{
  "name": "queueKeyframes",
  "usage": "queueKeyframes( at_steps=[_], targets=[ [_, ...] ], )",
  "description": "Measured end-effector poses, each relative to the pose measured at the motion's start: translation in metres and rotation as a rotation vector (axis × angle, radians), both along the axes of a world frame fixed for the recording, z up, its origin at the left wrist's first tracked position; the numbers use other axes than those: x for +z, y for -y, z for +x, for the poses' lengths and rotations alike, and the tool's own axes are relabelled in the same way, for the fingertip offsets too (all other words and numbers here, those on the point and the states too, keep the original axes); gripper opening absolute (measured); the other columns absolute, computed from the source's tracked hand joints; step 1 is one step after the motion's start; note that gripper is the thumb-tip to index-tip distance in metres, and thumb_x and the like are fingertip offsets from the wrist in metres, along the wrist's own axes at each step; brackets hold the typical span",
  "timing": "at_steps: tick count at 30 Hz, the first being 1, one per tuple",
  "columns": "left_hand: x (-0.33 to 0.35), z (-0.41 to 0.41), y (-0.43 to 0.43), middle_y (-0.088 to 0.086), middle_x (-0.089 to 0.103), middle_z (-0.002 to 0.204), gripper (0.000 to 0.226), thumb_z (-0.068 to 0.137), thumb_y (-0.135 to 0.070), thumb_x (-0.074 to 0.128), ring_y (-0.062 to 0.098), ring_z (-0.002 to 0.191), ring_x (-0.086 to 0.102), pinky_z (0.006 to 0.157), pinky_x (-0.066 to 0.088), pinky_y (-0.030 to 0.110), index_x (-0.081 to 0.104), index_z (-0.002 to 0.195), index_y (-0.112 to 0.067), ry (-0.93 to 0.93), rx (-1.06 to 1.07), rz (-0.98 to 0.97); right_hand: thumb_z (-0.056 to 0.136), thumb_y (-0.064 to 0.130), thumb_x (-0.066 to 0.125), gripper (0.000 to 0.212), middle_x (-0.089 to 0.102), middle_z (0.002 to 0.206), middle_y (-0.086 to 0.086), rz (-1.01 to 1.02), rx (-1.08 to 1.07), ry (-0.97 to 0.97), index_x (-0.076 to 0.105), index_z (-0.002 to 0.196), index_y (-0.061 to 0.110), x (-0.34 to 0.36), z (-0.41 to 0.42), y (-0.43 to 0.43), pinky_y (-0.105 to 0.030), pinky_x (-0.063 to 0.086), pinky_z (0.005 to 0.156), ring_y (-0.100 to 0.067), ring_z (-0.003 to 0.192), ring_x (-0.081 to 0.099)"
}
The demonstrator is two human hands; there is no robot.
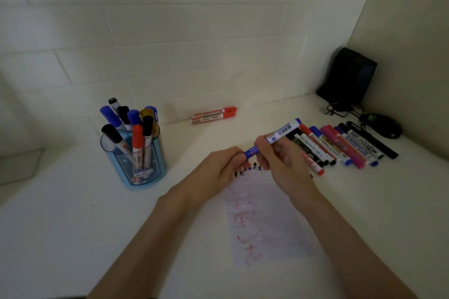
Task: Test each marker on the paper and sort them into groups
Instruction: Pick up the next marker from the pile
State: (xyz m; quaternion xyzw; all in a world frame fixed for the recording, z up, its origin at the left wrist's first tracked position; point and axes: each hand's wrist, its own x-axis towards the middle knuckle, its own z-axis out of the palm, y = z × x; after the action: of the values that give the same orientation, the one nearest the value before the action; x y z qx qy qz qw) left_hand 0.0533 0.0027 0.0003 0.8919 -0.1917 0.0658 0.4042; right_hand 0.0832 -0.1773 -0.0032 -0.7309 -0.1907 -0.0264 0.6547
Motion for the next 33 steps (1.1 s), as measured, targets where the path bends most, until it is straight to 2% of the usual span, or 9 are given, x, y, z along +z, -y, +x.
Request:
queueKeyframes(
  at_steps=[3, 5, 7, 9, 12, 15, 18, 21, 33],
  targets=[
    [0.004, 0.001, -0.008, -0.012, 0.047, 0.068, 0.032, 0.109, -0.017, 0.038, 0.001, 0.06, 0.043, 0.063, 0.032, 0.017, 0.05, 0.079, -0.017, -0.042, -0.062, -0.041, 0.107, 0.032, 0.056, 0.032, 0.055, 0.067, 0.007, 0.011, -0.076, -0.009, 0.063, 0.094, 0.003, 0.01, 0.002, 0.006, -0.018, 0.042, 0.057, -0.007, 0.06, 0.047],
    [0.001, -0.001, -0.028, -0.01, 0.042, 0.068, 0.035, 0.109, -0.017, 0.039, 0.001, 0.062, 0.038, 0.064, 0.032, 0.021, 0.044, 0.075, -0.015, -0.11, -0.079, -0.104, 0.106, 0.035, 0.056, 0.033, 0.052, 0.068, 0.005, 0.149, -0.253, -0.034, 0.062, 0.087, 0.009, 0.018, 0.013, 0.029, -0.021, 0.04, 0.057, -0.007, 0.061, 0.043],
    [-0.001, -0.001, -0.043, -0.001, 0.05, 0.072, 0.032, 0.108, -0.015, 0.041, 0.006, 0.072, 0.047, 0.07, 0.041, 0.026, 0.051, 0.078, -0.012, -0.113, -0.029, -0.239, 0.105, 0.036, 0.057, 0.029, 0.053, 0.065, 0.01, 0.253, -0.36, -0.018, 0.064, 0.086, 0.015, 0.022, 0.021, 0.051, -0.017, 0.04, 0.054, -0.004, 0.058, 0.044],
    [-0.004, 0.004, -0.041, 0.007, 0.061, 0.085, 0.022, 0.107, -0.01, 0.043, 0.016, 0.082, 0.054, 0.081, 0.047, 0.033, 0.062, 0.096, -0.005, -0.064, 0.05, -0.269, 0.103, 0.037, 0.062, 0.028, 0.062, 0.067, 0.008, 0.178, -0.341, -0.046, 0.069, 0.088, 0.014, 0.014, 0.02, 0.046, -0.015, 0.046, 0.055, -0.004, 0.058, 0.053],
    [-0.011, 0.007, -0.025, -0.002, 0.06, 0.091, 0.016, 0.108, -0.017, 0.04, 0.017, 0.08, 0.053, 0.077, 0.046, 0.032, 0.054, 0.115, -0.015, -0.019, 0.08, -0.162, 0.1, 0.029, 0.07, 0.018, 0.078, 0.081, -0.005, 0.164, -0.249, -0.148, 0.073, 0.102, 0.012, 0.0, 0.012, 0.018, -0.022, 0.053, 0.052, -0.014, 0.059, 0.066],
    [-0.022, 0.005, -0.028, -0.007, 0.053, 0.087, 0.013, 0.107, -0.038, 0.037, 0.006, 0.071, 0.048, 0.063, 0.042, 0.026, 0.043, 0.116, -0.031, -0.068, 0.089, -0.025, 0.098, 0.022, 0.072, 0.005, 0.075, 0.073, -0.009, 0.11, -0.247, -0.13, 0.074, 0.095, 0.019, -0.009, 0.007, 0.004, -0.024, 0.049, 0.046, -0.019, 0.054, 0.065],
    [-0.024, 0.005, -0.028, -0.016, 0.051, 0.095, 0.036, 0.092, -0.06, 0.056, 0.0, 0.081, 0.05, 0.067, 0.042, 0.02, 0.045, 0.118, -0.037, -0.056, 0.158, 0.18, 0.092, 0.026, 0.079, 0.011, 0.07, 0.06, -0.005, -0.025, -0.296, -0.1, 0.073, 0.087, 0.019, -0.019, 0.005, -0.001, -0.018, 0.047, 0.05, -0.012, 0.048, 0.061],
    [-0.025, 0.009, -0.026, -0.018, 0.056, 0.113, 0.062, 0.077, -0.074, 0.066, 0.005, 0.099, 0.054, 0.083, 0.048, 0.025, 0.05, 0.125, -0.038, -0.068, 0.155, 0.316, 0.091, 0.025, 0.08, 0.015, 0.071, 0.058, 0.002, -0.122, -0.325, -0.121, 0.073, 0.091, 0.012, -0.024, 0.005, -0.005, -0.014, 0.046, 0.049, -0.008, 0.045, 0.062],
    [-0.026, 0.009, -0.027, -0.013, 0.056, 0.114, 0.067, 0.075, -0.075, 0.066, 0.009, 0.102, 0.054, 0.09, 0.048, 0.031, 0.054, 0.127, -0.035, -0.034, 0.126, 0.377, 0.089, 0.023, 0.077, 0.025, 0.066, 0.055, 0.002, -0.244, -0.389, -0.086, 0.067, 0.066, 0.021, -0.03, 0.008, -0.005, -0.023, 0.053, 0.054, -0.01, 0.051, 0.059]
  ],
)
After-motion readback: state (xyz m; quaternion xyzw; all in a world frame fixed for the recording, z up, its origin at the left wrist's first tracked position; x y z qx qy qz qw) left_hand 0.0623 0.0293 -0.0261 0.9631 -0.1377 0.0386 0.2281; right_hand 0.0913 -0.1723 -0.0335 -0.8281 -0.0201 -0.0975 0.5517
